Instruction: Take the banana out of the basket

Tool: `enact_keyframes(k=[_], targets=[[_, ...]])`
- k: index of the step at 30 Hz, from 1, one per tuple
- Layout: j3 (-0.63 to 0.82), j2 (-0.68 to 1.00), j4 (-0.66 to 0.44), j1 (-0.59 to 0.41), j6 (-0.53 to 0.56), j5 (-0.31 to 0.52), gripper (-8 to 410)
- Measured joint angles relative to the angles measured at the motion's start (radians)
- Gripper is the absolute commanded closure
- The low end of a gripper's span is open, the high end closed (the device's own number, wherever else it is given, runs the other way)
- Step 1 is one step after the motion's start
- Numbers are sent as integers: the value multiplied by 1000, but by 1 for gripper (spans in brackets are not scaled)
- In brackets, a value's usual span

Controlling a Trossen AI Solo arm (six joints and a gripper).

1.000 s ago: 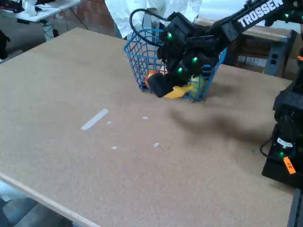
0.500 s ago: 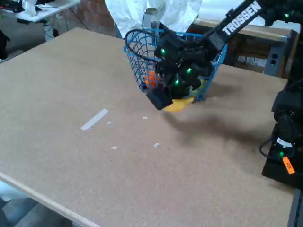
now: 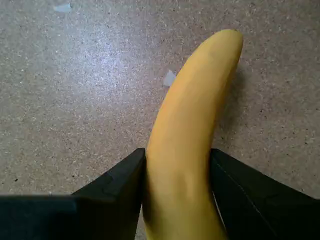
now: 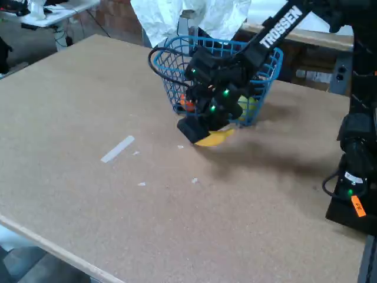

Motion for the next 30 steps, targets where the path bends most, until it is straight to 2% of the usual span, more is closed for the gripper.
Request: enact_keyframes(k=[10, 13, 22, 25, 30], targets=[[81, 101, -18, 1, -21, -26, 393], [90, 111, -16, 1, -31, -42, 364], [93, 113, -11, 2, -75, -78, 229], [93, 113, -12, 2, -65, -80, 207], [93, 113, -13, 2, -48, -82, 195]])
